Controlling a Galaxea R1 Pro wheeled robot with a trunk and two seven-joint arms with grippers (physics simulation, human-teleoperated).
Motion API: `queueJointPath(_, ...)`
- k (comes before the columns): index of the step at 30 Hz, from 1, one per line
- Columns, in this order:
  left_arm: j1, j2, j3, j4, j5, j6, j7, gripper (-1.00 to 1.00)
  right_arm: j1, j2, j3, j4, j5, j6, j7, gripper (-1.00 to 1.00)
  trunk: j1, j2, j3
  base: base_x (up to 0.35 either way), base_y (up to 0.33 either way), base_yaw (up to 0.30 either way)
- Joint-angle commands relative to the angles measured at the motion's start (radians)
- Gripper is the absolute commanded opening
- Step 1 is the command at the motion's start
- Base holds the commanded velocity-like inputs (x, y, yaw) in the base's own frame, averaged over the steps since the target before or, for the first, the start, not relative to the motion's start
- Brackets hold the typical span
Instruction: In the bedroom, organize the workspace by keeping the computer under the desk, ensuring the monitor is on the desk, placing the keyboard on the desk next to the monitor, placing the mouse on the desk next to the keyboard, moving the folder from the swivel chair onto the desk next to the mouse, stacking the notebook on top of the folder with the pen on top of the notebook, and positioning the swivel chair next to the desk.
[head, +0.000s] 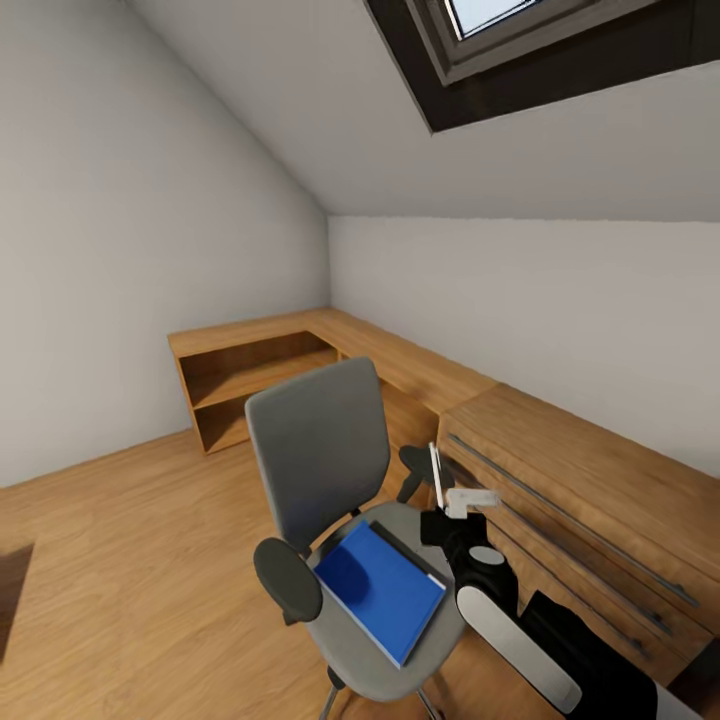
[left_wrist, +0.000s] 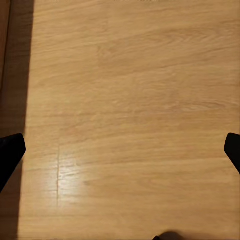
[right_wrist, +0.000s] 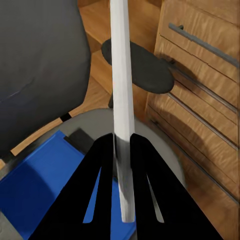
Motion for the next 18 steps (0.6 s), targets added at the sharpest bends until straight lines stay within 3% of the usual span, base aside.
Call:
queueJointPath(1,0.000,0.000,-0.001,-0.002,0.008,0.001,0.004,1.00,-0.001,0.000,0.001,-0.001,-0.009,-0.002,-0.001,-1.00,-0.004,0.007,0.002,0.000,0.000,0.000)
queueJointPath(7,0.000,0.001,-0.001,-0.002,0.009,0.000,0.004,1.00,-0.001,-0.007,-0.011,-0.002,-0.007,-0.004,-0.088,-1.00,-0.027,0.049,0.021,0.000,0.000,0.000)
queueJointPath(10,0.000,0.001,-0.001,-0.002,0.008,0.000,0.004,1.00,-0.001,-0.008,-0.052,-0.002,-0.008,-0.004,-0.124,-1.00,-0.038,0.070,0.031,0.000,0.000,0.000)
queueJointPath(18,0.000,0.001,-0.001,-0.002,0.008,0.000,0.004,1.00,-0.001,-0.036,-0.104,-0.002,-0.010,0.000,-0.131,-1.00,-0.069,0.126,0.056,0.000,0.000,0.000)
